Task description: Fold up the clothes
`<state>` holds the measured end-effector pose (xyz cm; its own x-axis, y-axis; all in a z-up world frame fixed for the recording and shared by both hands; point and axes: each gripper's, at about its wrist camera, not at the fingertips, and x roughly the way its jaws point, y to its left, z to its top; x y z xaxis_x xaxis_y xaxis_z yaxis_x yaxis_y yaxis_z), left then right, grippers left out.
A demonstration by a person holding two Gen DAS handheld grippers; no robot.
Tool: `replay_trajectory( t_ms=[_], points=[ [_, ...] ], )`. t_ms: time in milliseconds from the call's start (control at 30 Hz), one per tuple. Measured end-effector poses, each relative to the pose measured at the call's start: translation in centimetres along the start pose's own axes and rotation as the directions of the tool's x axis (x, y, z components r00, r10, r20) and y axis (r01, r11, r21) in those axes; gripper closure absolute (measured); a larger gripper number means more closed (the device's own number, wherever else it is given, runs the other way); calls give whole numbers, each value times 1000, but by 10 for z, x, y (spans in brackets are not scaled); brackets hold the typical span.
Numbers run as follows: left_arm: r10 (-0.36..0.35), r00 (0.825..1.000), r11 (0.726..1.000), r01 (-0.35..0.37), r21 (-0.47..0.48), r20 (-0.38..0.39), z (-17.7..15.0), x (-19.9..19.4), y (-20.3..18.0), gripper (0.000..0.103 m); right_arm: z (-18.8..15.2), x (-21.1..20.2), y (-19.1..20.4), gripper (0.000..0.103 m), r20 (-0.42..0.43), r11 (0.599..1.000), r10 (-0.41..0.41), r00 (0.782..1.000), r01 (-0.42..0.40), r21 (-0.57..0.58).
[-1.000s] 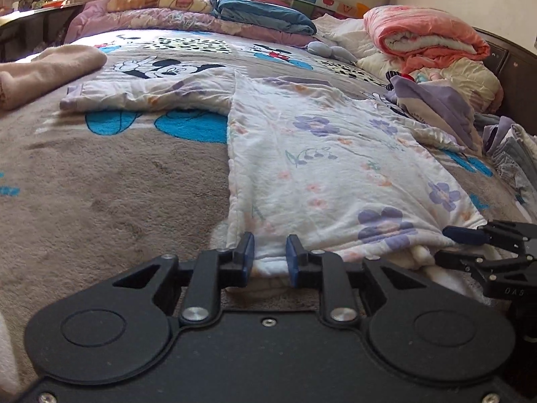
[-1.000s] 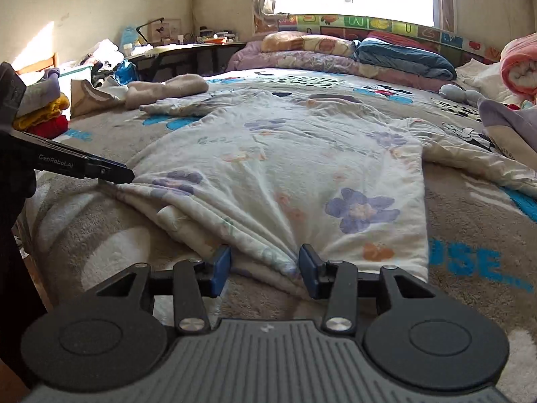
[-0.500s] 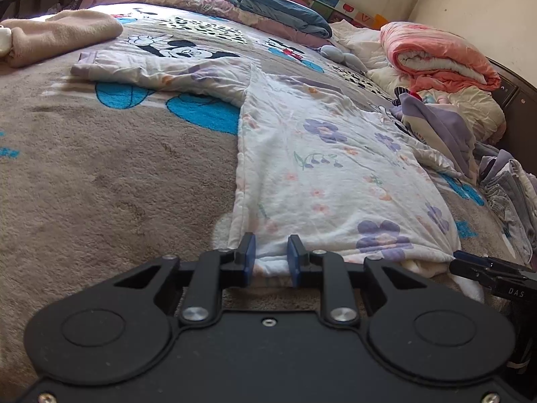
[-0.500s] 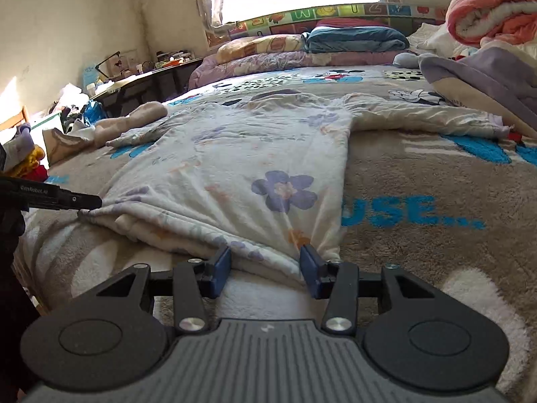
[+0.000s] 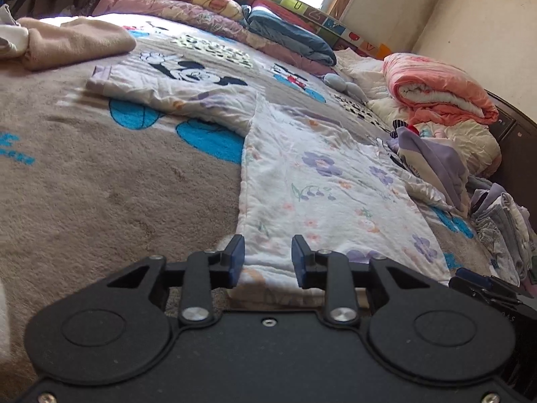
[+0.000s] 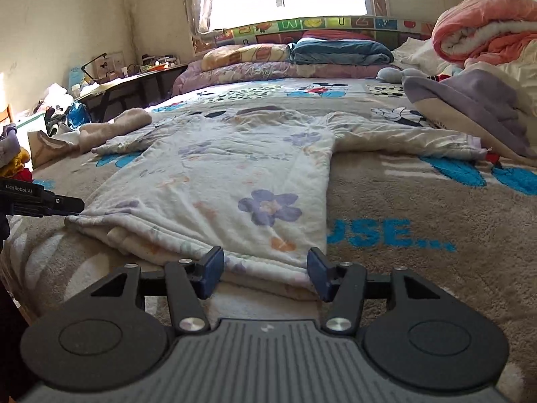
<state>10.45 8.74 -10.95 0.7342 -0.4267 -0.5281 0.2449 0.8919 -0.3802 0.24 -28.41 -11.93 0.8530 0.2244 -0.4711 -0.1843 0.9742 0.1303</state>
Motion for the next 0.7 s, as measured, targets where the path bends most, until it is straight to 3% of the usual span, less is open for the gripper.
replay_trajectory(
  t_ms=[133,267,367,467,567,700],
  points=[
    [-24,997,996,17,83,77,3,-6,-27,75,9,-8,23,47,116,996,32,993,-22,-90],
    [-82,994,976,65,207,75,-8,10,-67,75,12,9,55,51,125,978,75,989,-49,-200],
    [-80,996,942,64,329,36,-22,26,-86,74,6,25,76,53,98,955,99,990,-66,-290],
    [20,998,876,11,483,-58,-51,56,-95,73,-13,47,82,53,-33,936,94,995,-99,-337],
    [51,998,834,-28,551,-27,-57,57,-101,73,-18,48,85,53,-26,927,91,996,-94,-364],
    [14,999,861,3,509,-31,-54,51,-90,73,-18,42,87,53,-42,922,91,995,-100,-374]
  ],
)
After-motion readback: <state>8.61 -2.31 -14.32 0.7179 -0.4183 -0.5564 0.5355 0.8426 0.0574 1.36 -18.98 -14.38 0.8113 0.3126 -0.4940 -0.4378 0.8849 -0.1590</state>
